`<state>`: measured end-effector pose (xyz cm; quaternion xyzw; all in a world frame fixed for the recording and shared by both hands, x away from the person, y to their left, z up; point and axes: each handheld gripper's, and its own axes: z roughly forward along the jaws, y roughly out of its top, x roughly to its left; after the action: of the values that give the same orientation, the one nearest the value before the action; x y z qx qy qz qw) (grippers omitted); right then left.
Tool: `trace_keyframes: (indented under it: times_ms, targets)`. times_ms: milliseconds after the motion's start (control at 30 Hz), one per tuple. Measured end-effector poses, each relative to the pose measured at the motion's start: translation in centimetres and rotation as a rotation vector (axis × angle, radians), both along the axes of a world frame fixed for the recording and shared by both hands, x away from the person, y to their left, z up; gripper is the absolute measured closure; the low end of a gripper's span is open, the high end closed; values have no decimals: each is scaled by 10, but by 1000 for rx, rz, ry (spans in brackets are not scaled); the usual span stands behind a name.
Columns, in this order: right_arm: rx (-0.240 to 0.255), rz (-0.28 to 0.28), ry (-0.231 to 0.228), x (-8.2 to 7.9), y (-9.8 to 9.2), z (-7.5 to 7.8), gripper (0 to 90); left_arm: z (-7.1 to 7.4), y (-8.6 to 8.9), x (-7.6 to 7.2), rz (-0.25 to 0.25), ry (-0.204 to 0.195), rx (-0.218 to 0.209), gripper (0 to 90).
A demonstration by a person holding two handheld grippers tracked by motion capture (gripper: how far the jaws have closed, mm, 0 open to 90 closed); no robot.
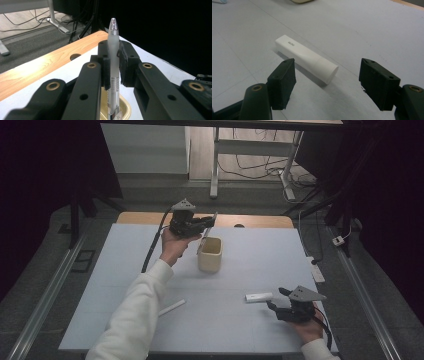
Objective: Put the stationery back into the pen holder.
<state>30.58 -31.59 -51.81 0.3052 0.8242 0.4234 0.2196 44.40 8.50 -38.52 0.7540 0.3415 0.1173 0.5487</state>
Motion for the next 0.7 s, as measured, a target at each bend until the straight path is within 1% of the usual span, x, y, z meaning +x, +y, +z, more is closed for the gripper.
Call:
trace_keyframes:
  times_ms: [200,400,500,700]
  targets:
    - [-2,0,-1,0,0,0,291,-3,-5,6,8,-6,16,796]
    - [0,-2,-1,0,0,0,291,-6,-9,12,9,4,0,796]
    - [-1,-2,1,0,0,0,291,-5,-11,13,9,-3,-8,796]
    - [0,-1,2,0,0,0,291,-3,-18,17,10,-10,-10,795]
